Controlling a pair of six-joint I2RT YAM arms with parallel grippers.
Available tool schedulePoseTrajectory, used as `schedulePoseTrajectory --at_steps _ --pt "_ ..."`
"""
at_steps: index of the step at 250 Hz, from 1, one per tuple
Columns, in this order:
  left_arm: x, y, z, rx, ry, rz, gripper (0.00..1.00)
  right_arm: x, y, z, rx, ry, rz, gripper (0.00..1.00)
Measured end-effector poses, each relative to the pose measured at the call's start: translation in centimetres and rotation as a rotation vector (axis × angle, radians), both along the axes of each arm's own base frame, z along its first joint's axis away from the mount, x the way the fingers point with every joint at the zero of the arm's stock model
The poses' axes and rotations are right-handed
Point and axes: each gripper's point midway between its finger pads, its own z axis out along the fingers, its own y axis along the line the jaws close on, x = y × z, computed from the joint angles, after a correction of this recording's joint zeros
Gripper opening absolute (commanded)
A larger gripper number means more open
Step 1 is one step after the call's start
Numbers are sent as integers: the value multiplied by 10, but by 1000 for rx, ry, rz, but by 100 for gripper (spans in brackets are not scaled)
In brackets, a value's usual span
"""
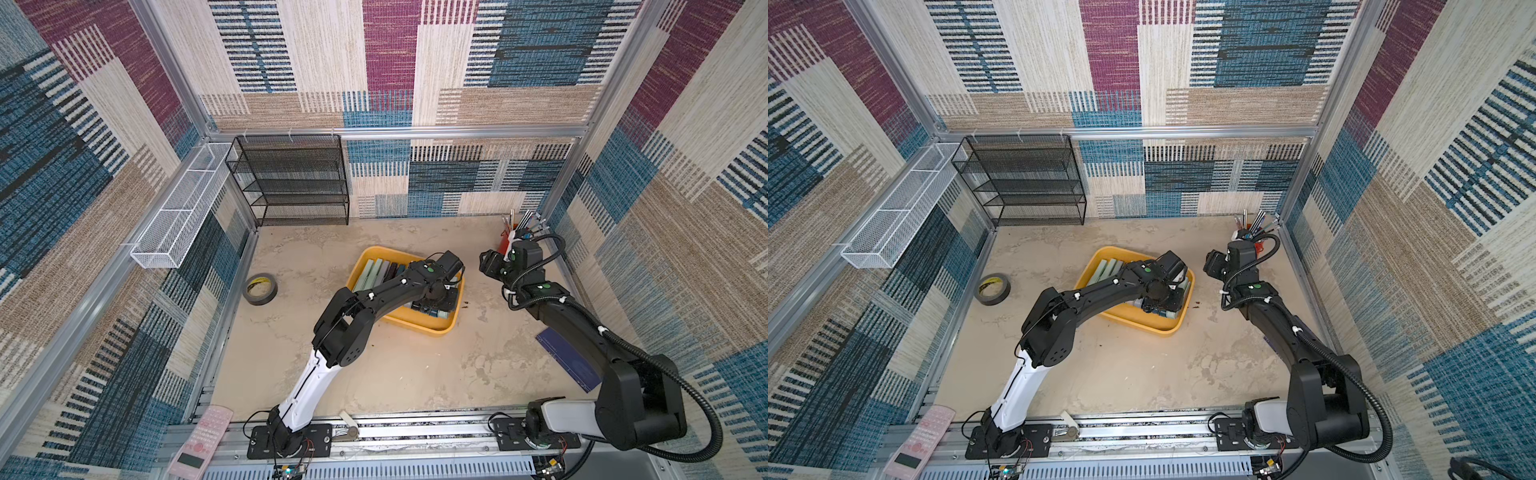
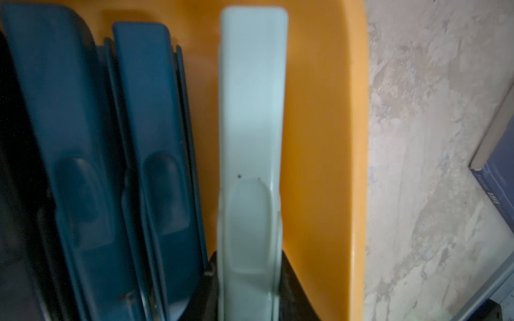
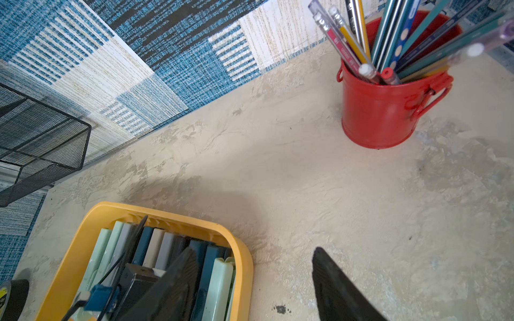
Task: Put the pruning pliers into the storage box
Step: Place the pruning pliers in the storage box.
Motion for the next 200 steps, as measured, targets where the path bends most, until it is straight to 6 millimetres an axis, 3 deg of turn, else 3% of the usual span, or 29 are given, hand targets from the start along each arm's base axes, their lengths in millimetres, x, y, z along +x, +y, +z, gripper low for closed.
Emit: schedulePoseTrajectory --at_steps 117,200 --pt "-1 -3 -2 6 5 5 36 -1 -1 1 1 -4 -2 67" --pt "10 -11 27 -22 -70 -19 47 0 -2 3 1 -9 -5 67"
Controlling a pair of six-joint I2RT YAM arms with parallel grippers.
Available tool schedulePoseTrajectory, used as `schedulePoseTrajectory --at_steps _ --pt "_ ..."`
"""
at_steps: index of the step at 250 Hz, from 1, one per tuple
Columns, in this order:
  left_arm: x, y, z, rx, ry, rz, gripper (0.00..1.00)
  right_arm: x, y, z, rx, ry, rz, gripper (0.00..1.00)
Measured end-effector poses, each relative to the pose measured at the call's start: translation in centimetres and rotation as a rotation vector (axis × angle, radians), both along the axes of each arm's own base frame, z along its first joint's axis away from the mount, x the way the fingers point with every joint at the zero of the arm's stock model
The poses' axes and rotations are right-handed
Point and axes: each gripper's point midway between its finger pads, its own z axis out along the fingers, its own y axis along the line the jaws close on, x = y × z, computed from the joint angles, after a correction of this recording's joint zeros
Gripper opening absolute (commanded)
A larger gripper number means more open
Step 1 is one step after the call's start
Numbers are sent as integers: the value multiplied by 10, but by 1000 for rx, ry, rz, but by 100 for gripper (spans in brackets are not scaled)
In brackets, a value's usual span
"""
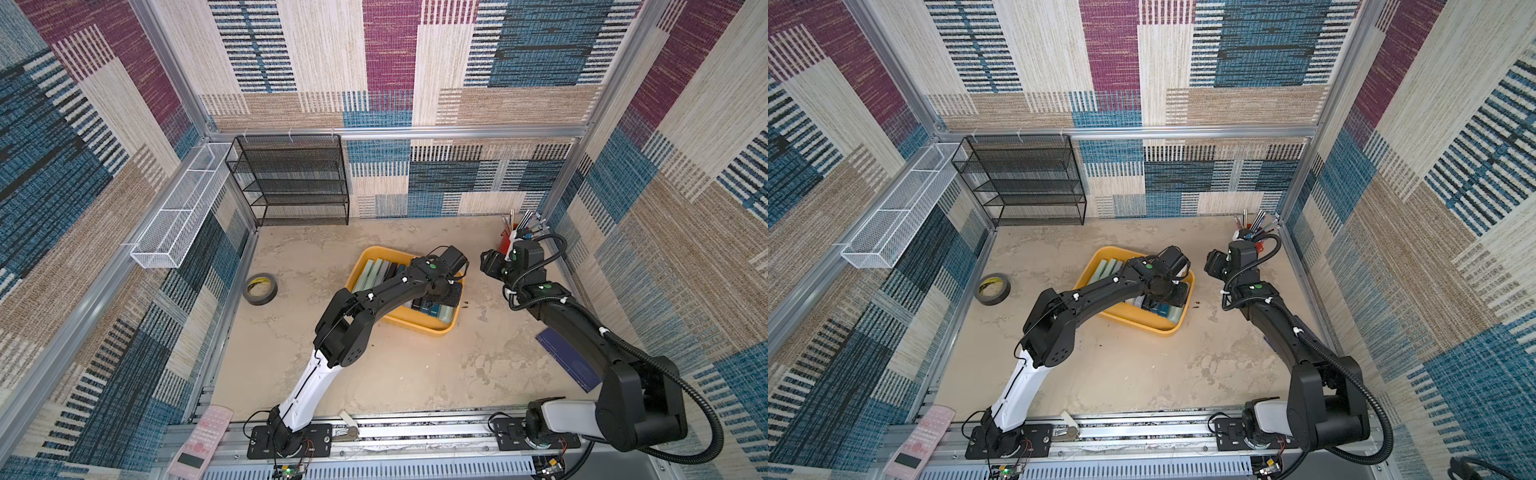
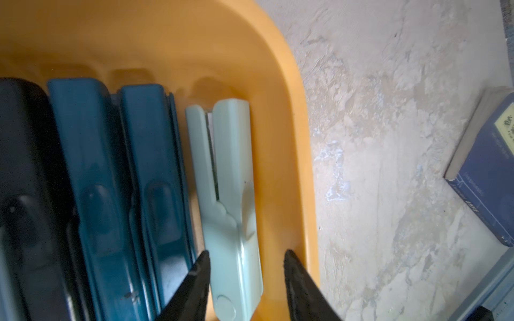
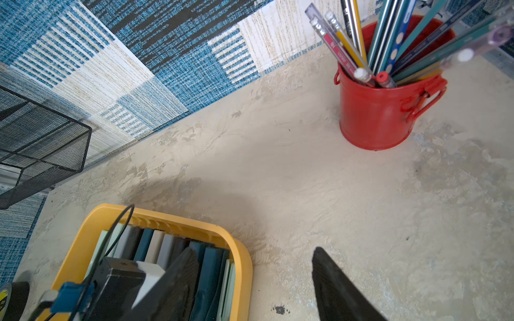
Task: Put the pruning pliers into the storage box
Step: Place the pruning pliers in the storage box, then reset both arms
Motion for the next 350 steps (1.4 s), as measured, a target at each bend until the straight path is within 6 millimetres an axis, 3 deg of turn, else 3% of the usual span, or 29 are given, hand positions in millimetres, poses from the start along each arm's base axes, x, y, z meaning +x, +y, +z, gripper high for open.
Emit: schedulePoseTrajectory --at_steps 30,55,72,109,144,171,201,234,280,334,350 --pt "1 -2 25 -26 -46 -28 52 0 -1 4 -1 -9 -3 67" --pt "8 6 67 -49 -163 -50 58 2 -2 8 -8 -19 -6 67" --pt "17 22 94 -61 -245 -43 60 4 -3 10 -18 -24 -11 68" --pt "48 97 128 -38 -380 73 62 5 -9 13 -48 -37 -26 68" --pt "58 196 141 26 -484 260 66 5 -18 17 -91 -74 -57 70" --pt "48 272 133 100 -546 413 72 1 -28 7 -144 -81 -91 73" --pt "29 359 105 235 -592 613 75 -4 -42 -9 -225 -97 -136 74" --pt "5 424 77 359 -639 784 77 -8 -59 -23 -325 -142 -193 77" --pt "-10 471 48 488 -714 925 78 -18 -80 -53 -458 -174 -263 79" --pt "-7 484 18 592 -744 913 78 -24 -97 -53 -514 -256 -314 79" --pt "-5 483 19 587 -771 893 78 -33 -97 -57 -502 -291 -303 79"
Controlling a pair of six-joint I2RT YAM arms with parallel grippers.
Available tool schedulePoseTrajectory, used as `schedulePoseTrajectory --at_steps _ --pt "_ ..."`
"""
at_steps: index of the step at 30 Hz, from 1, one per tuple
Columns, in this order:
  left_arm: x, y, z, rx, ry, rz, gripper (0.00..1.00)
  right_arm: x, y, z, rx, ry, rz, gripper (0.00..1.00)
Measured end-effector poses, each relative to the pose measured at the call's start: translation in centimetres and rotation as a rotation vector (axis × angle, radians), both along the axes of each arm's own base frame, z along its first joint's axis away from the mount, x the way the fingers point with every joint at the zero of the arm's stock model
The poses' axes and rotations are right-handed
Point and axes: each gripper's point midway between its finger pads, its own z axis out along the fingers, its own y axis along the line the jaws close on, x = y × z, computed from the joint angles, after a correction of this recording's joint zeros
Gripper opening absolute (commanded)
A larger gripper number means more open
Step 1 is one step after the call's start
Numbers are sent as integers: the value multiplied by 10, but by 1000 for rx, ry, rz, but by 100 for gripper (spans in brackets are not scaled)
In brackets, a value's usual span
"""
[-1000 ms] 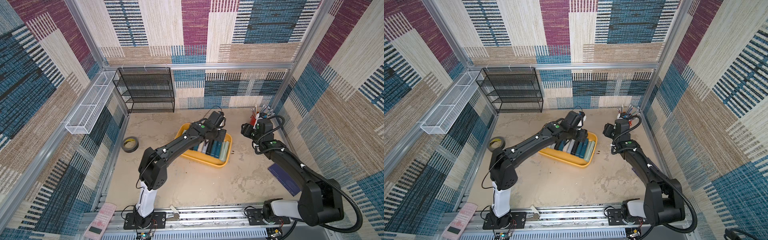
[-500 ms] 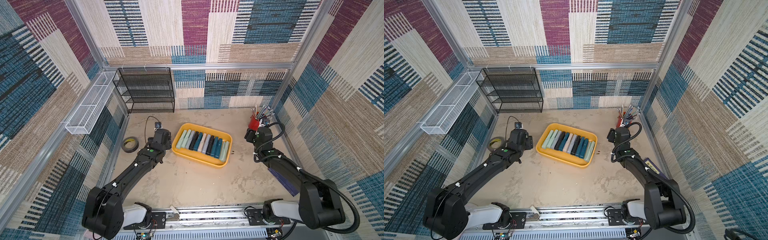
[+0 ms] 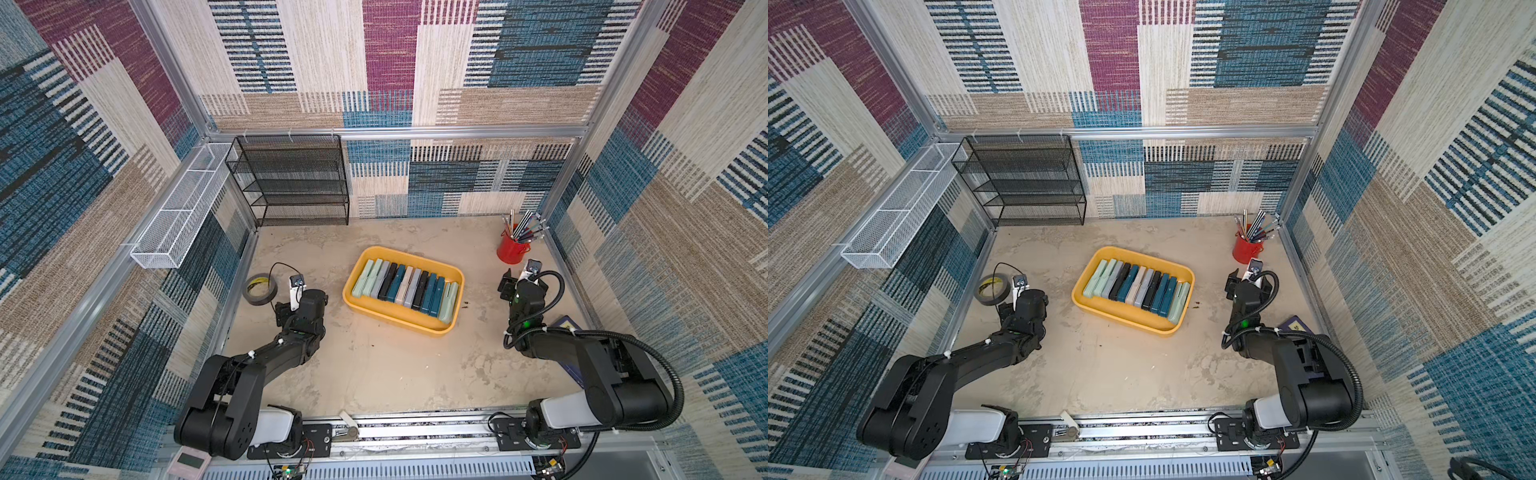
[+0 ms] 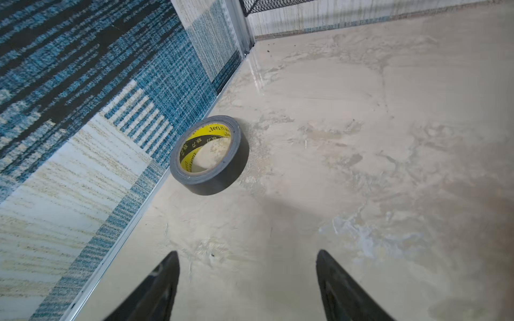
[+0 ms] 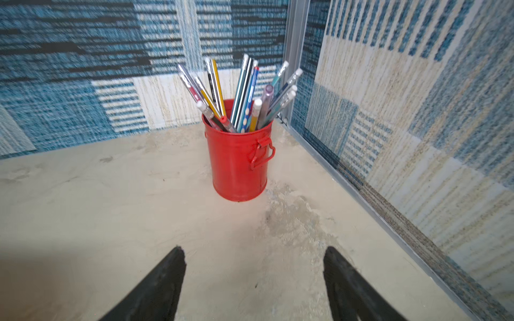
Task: Put the pruning pliers into the storage box
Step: Reset both arms
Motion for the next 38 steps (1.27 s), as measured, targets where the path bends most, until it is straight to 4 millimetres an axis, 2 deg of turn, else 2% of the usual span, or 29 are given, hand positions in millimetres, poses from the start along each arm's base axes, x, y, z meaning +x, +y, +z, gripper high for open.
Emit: schedulePoseTrajectory --at_steps 4,8,13,14,15,17,18,23,28,30,38 --pt "9 -2 0 10 -73 -40 79 -25 0 -23 -7 2 36 80" --pt "18 -8 -12 30 -82 -105 80 -13 12 -2 -6 -91 124 82" --pt "32 1 5 -16 -145 -136 80 -3 14 5 0 -112 182 84" --pt "34 2 7 -25 -148 -145 80 -4 15 3 2 -113 192 98" --pt "37 1 8 -40 -152 -163 80 -7 17 0 3 -119 206 99" --pt "41 1 7 -65 -148 -192 80 -14 18 -14 3 -82 215 99" --pt "43 0 6 -78 -144 -207 80 -14 18 -14 5 -83 220 99" --pt "46 3 -16 -145 -92 -246 81 -13 19 -1 1 -134 227 99" --pt "49 -3 -16 -175 -99 -282 82 -13 21 2 1 -147 235 99" --pt "50 -6 -16 -183 -103 -296 100 -13 21 2 1 -147 235 99" --pt "50 -7 -15 -192 -109 -299 100 -11 21 3 0 -151 238 99"
